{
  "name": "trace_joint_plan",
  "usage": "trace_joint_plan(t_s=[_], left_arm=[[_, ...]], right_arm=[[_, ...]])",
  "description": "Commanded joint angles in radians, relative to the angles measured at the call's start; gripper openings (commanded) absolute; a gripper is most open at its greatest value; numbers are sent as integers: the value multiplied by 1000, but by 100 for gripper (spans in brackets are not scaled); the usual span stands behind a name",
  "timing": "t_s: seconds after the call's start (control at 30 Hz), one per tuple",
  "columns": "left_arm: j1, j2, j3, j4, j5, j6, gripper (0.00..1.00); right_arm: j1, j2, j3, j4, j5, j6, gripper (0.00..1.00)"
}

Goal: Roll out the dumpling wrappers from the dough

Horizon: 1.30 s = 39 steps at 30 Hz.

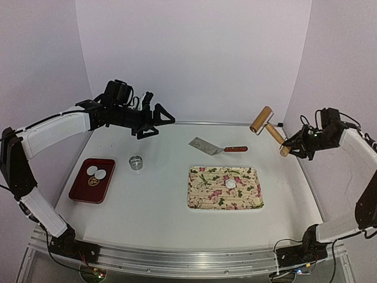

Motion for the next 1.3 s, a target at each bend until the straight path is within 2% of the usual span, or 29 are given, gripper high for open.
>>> trace_joint_plan(t_s=[0.0,0.17,0.3,0.53,0.73,1.0,1.17,1.2,1.27], left_arm=[[-21,14,20,122,137,5,100],[-58,33,13,231,197,-54,100],[-83,66,36,246,206,-79,100],[-88,118,55,142,185,-73,100],[-89,158,114,38,156,-13,96],[-88,181,125,29,168,-20,52],[-87,195,127,37,195,-37,11],[-87,192,124,38,193,-44,5],[-82,180,111,52,188,-60,0]], right_arm=[[215,74,114,21,75,88,0],[403,200,231,24,138,130,0],[527,307,324,25,177,151,0],[674,457,497,26,193,165,0],[725,524,565,26,186,166,0],[731,536,568,25,169,151,0],[731,534,563,26,160,143,0],[730,530,563,26,161,140,5],[729,521,564,26,163,130,28]])
